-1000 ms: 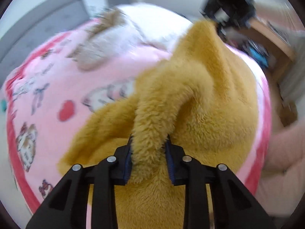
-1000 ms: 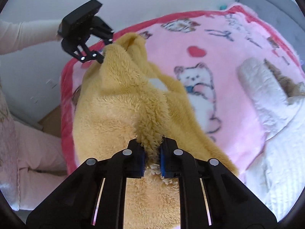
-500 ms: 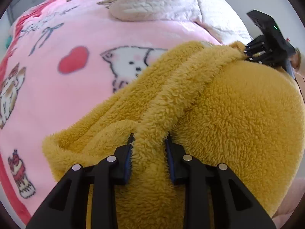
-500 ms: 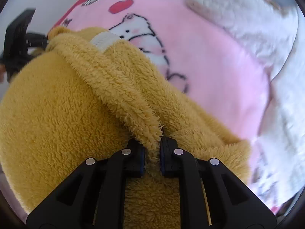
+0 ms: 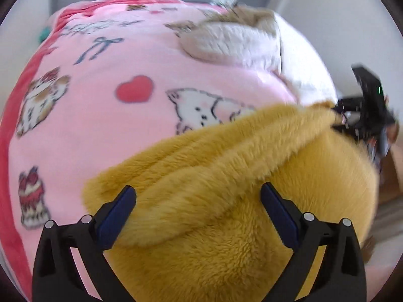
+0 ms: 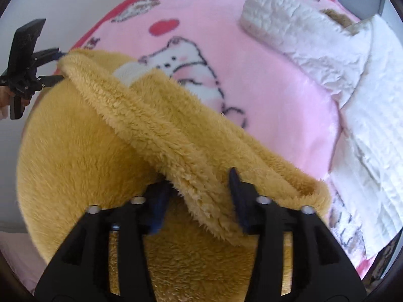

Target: Fold large clothes

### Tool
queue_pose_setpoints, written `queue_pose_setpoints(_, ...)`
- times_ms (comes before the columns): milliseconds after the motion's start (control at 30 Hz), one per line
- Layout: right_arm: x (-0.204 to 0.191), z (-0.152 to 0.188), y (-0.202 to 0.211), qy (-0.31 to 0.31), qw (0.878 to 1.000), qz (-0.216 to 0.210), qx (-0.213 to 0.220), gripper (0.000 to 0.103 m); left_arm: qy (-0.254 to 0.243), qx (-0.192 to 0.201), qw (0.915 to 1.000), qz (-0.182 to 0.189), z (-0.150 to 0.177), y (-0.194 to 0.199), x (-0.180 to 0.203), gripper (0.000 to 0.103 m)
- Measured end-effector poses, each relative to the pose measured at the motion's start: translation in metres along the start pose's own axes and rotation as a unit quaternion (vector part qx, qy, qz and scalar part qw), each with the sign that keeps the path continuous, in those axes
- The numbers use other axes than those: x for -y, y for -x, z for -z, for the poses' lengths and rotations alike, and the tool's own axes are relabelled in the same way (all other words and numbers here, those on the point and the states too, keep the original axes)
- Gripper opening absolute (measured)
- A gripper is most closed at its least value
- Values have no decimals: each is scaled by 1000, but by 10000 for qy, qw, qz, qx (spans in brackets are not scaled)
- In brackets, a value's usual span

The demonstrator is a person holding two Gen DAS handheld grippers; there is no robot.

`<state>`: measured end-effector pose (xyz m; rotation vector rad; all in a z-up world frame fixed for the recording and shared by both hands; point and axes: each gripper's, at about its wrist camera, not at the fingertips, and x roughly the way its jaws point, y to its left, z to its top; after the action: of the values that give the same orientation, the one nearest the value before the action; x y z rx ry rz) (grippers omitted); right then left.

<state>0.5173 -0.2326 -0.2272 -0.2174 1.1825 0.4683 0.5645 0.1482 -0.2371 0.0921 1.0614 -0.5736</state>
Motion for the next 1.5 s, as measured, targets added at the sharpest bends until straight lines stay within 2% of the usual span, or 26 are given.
queue_pose_setpoints(67,1,4,27,-137,9991,-9,389,70,100,115,9997,-212,7,17,-4,97)
queue_pose_setpoints(100,1,7,40,-284,9981,11,555,76,161,93,9993,-321,15,28,-7,97)
queue_pose_setpoints(133,-1,9,47,-408,9969,41,677,82,200,-11,9993,-322,22,31,-9,98)
queue_pose_setpoints(167,-3,14,58,-547,9949,81,847,83,235,-133,9992,-283,28,35,-12,98)
queue_pose_setpoints(233,-7,25,71,-747,9911,187,1084,86,375,-465,9982,-93,53,36,-20,98)
queue_pose_setpoints(300,-10,43,85,-1117,9842,443,1302,89,574,-636,9962,167,77,33,-24,98)
queue_pose_setpoints(367,-11,58,94,-1594,9760,542,1381,91,866,-601,9936,400,93,28,-32,98)
queue_pose_setpoints(467,-12,72,104,-2303,9619,446,1405,91,1751,-497,9803,772,120,22,-58,98)
queue_pose_setpoints(567,-23,69,113,-2596,9533,479,1467,91,2109,-372,9721,962,135,14,-74,98)
queue_pose_setpoints(700,-45,33,110,-2422,9600,499,1316,91,2156,-240,9655,1438,150,0,-80,98)
queue_pose_setpoints(900,-98,-30,86,-1840,9775,341,976,91,2315,-86,9460,2268,165,-25,-97,98)
queue_pose_setpoints(967,-117,-46,77,-1675,9818,252,862,91,2408,-111,9363,2556,173,-36,-105,98)
queue_pose_setpoints(1067,-146,-67,66,-1223,9900,296,637,91,2577,19,9144,3123,181,-52,-115,98)
queue_pose_setpoints(1100,-154,-73,64,-1090,9918,322,584,91,2589,44,9101,3235,183,-56,-116,98)
queue_pose_setpoints(1233,-177,-96,56,-822,9948,248,547,91,2428,196,9016,3575,185,-66,-117,98)
queue_pose_setpoints(1400,-199,-120,39,-538,9974,159,454,91,2376,442,8788,4115,188,-77,-128,98)
queue_pose_setpoints(1433,-202,-124,36,-494,9978,120,432,91,2310,457,8716,4300,189,-77,-128,98)
queue_pose_setpoints(1500,-208,-131,32,-429,9982,138,395,91,2184,477,8701,4393,193,-74,-124,98)
